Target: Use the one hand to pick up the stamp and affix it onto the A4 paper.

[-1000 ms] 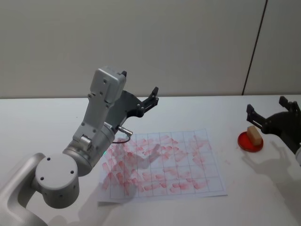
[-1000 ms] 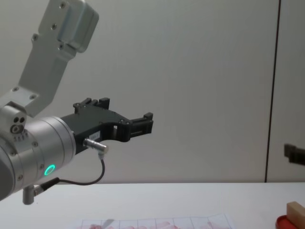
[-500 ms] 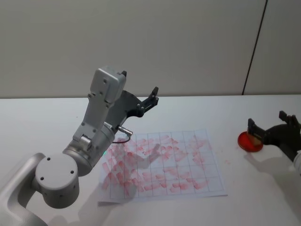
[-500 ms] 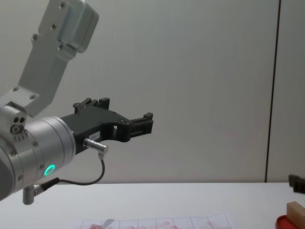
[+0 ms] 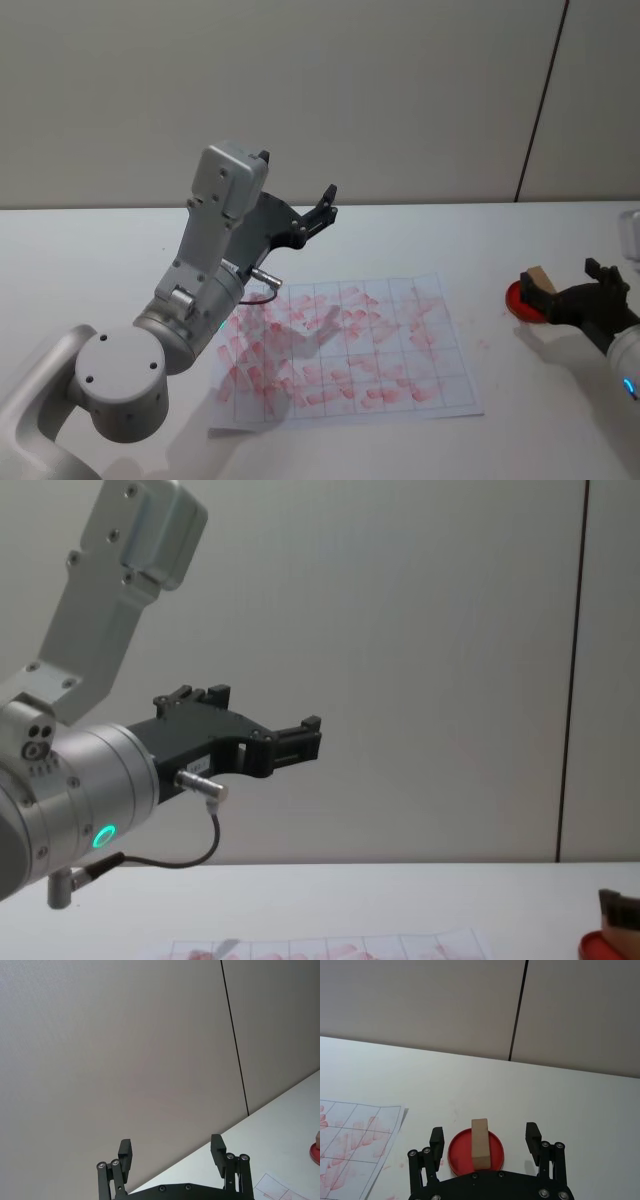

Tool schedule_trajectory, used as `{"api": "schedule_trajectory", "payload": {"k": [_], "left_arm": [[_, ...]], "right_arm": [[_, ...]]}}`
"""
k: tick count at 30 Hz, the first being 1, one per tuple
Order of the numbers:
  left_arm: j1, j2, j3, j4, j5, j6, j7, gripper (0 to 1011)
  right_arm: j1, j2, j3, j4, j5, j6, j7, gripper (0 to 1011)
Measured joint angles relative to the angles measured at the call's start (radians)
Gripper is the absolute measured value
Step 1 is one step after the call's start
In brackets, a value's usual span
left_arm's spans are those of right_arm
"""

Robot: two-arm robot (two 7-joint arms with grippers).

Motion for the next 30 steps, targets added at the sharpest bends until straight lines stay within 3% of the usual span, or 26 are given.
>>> {"api": "schedule_trajectory", "payload": {"k": [5, 12, 30], "left_arm": [[0.0, 0.0, 0.0, 0.0, 0.0, 0.0, 0.0, 1001], [0.0, 0.0, 0.0, 0.0, 0.0, 0.0, 0.0, 1001], [0.0, 0.0, 0.0, 0.0, 0.0, 0.0, 0.0, 1001]], "right_arm": [[0.01, -0.012, -0.006, 0.018, -0.01, 0.01, -0.009, 985], [0.025, -0.027, -0.012, 0.042, -0.022, 0.024, -0.019, 831], [0.049, -0.053, -0.02, 0.083, -0.04, 0.066, -0.033, 258]]}}
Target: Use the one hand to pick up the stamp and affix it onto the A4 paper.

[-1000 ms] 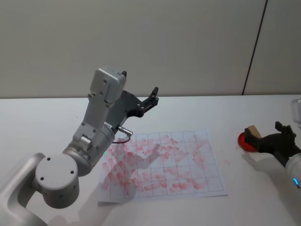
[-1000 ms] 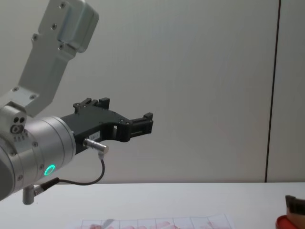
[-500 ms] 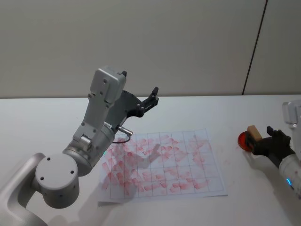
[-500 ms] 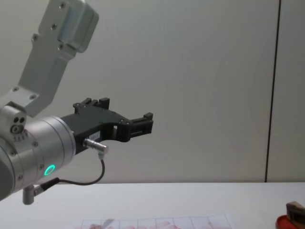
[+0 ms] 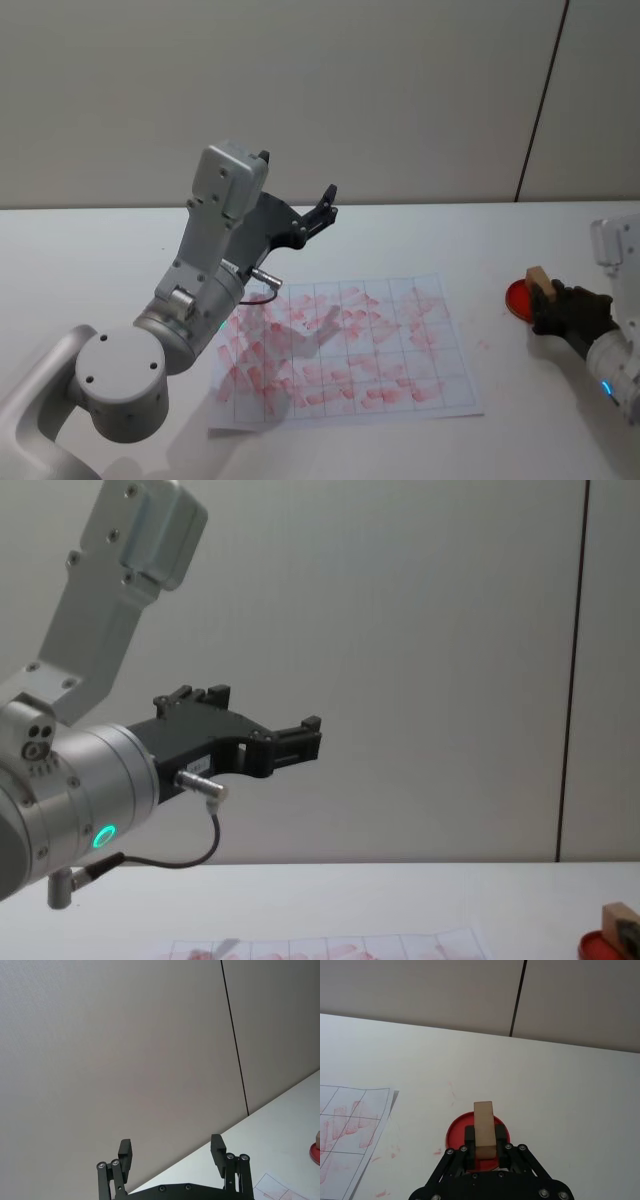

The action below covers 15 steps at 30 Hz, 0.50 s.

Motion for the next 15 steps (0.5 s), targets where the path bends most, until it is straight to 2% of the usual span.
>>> {"api": "schedule_trajectory", "payload": {"k": [2, 15], "left_arm": [[0.0, 0.0, 0.0, 0.0, 0.0, 0.0, 0.0, 1002], [0.0, 0.0, 0.0, 0.0, 0.0, 0.0, 0.0, 1001]], "right_arm": [[0.002, -0.002, 0.0, 0.004, -0.002, 0.004, -0.001, 214], [0.013, -0.014, 0.001, 0.022, 0.007, 0.029, -0.004, 216]]}}
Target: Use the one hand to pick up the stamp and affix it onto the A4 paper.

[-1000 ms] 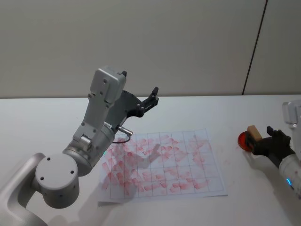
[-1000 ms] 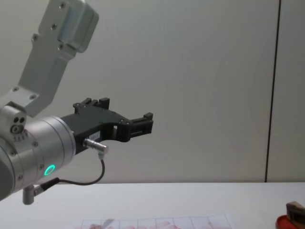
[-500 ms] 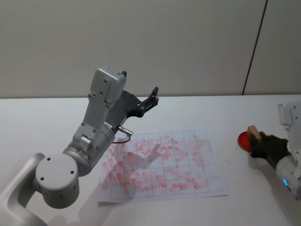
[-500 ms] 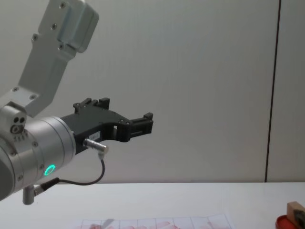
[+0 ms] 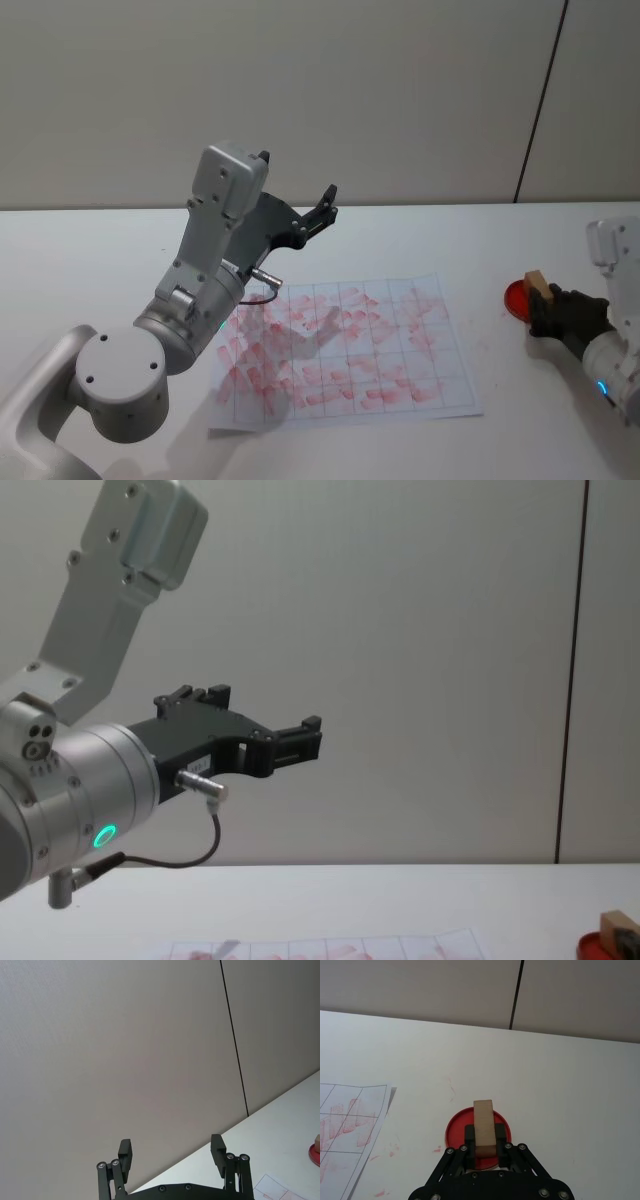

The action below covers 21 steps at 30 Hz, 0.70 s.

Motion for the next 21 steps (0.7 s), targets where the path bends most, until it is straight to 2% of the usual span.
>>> {"api": "schedule_trajectory", "payload": {"k": [12, 21], "left_arm": [[0.0, 0.0, 0.0, 0.0, 0.0, 0.0, 0.0, 1002], [0.0, 0.0, 0.0, 0.0, 0.0, 0.0, 0.0, 1001]], "right_arm": [[0.007, -0.009, 0.008, 0.003, 0.043, 0.032, -0.002, 216], [0.001, -0.01, 0.009, -0.037, 0.056, 0.04, 0.008, 214]]}}
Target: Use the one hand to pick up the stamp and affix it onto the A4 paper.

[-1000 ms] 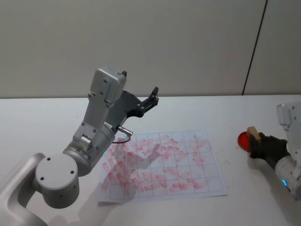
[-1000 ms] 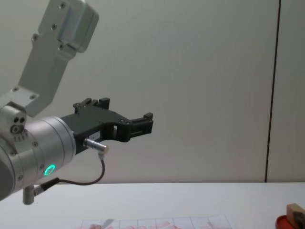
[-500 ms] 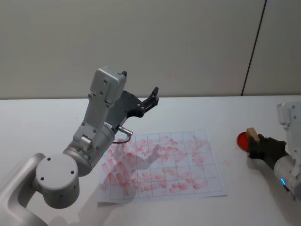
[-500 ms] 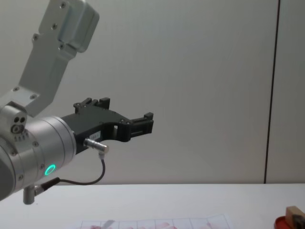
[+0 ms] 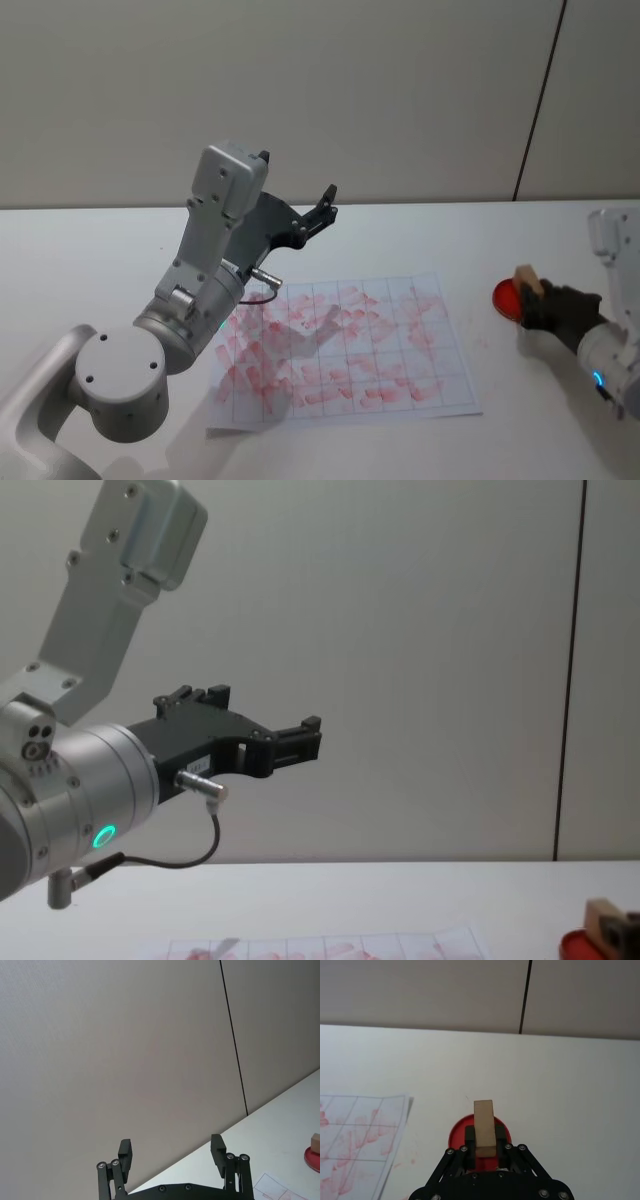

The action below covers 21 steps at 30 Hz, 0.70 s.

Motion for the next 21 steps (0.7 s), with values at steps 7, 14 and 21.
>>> {"api": "schedule_trajectory", "payload": {"k": [7, 14, 21], "left_arm": [[0.0, 0.0, 0.0, 0.0, 0.0, 0.0, 0.0, 1001], [0.0, 0.0, 0.0, 0.0, 0.0, 0.0, 0.0, 1001], [0.0, 0.0, 0.0, 0.0, 0.0, 0.0, 0.0, 1001]], "right_arm": [[-0.005, 0.005, 0.003, -0.064, -0.01, -0.02, 0.014, 216], [-0.015, 0.012, -0.002, -0.143, -0.034, -0.049, 0.053, 214], [-0.027, 0.015, -0.016, -0.193, -0.054, -0.062, 0.113, 216]]}}
